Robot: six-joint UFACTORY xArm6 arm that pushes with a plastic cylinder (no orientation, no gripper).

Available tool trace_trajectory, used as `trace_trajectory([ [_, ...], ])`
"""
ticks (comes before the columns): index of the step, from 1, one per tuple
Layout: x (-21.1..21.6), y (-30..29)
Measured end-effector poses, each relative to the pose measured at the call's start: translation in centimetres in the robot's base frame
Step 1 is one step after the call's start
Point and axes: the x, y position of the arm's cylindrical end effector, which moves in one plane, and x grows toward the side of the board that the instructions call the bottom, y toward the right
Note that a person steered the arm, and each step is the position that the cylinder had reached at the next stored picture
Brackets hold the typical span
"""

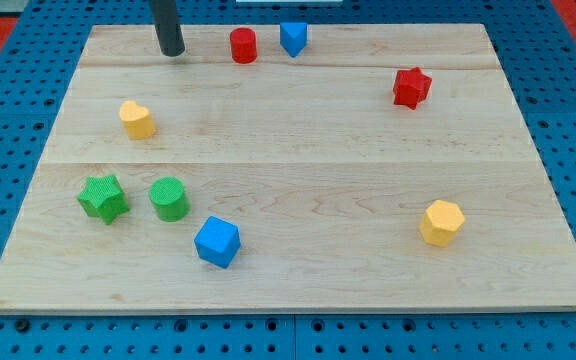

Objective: Move the red circle towards the blue triangle

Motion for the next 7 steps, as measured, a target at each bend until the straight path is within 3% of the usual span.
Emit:
trace_trajectory([
  [7,0.0,5.8],
])
